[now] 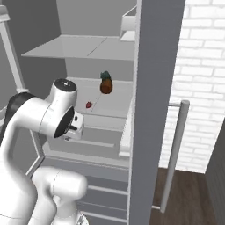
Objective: Take the strawberry from the fridge and place it on top of the pancake, located on the dining counter.
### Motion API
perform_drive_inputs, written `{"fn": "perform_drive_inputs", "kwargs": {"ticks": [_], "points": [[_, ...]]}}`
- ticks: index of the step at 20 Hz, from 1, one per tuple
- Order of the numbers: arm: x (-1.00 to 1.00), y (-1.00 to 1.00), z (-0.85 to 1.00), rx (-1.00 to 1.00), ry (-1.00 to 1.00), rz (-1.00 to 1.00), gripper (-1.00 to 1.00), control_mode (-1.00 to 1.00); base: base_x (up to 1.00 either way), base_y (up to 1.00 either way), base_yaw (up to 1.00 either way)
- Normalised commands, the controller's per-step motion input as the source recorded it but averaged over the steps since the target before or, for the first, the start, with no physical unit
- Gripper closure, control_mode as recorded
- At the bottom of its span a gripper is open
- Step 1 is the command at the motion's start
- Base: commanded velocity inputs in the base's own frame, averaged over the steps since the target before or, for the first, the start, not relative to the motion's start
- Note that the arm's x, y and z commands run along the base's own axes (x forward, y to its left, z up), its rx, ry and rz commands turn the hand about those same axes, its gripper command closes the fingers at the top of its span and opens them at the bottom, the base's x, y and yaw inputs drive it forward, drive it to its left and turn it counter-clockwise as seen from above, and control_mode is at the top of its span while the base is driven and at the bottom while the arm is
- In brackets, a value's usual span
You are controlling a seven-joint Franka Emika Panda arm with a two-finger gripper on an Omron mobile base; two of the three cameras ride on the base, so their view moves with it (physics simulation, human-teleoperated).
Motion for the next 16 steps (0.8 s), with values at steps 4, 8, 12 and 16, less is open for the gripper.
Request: {"fn": "perform_drive_inputs", "kwargs": {"ticks": [4,8,12,16], "points": [[0.00,0.00,0.00,0.00,0.00,0.00,-1.00,1.00,0.61,0.00,0.00],[0.00,0.00,0.00,0.00,0.00,0.00,-1.00,1.00,0.54,0.00,0.00],[0.00,0.00,0.00,0.00,0.00,0.00,-1.00,1.00,0.54,0.00,0.00],[0.00,0.00,0.00,0.00,0.00,0.00,-1.00,1.00,0.69,0.11,0.00]]}}
